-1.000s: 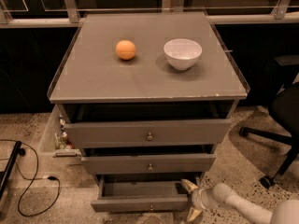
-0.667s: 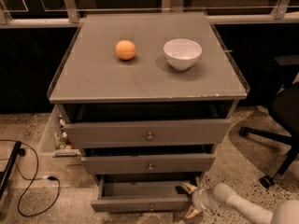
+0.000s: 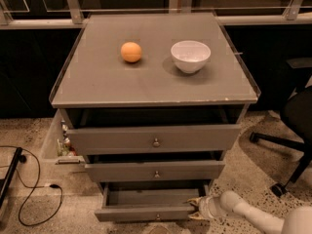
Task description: Open bottom drawer
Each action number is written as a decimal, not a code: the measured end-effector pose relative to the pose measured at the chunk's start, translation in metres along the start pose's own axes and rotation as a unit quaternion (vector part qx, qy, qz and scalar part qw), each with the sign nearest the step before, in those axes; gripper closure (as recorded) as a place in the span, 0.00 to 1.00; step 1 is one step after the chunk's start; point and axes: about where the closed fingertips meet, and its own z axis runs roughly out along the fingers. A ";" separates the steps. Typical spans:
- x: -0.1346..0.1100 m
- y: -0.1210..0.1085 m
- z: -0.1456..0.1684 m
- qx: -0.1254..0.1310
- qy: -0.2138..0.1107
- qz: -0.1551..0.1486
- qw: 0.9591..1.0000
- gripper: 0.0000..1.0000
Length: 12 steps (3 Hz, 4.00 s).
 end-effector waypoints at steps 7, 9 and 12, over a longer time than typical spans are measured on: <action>0.012 0.070 -0.034 -0.027 -0.010 0.002 1.000 0.65; 0.014 0.081 -0.046 -0.027 -0.004 -0.010 1.000 1.00; 0.011 0.097 -0.052 -0.026 -0.004 -0.008 1.000 0.83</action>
Offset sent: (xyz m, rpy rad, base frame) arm -0.1760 -0.1142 -0.0526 -0.0149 0.1138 -0.1293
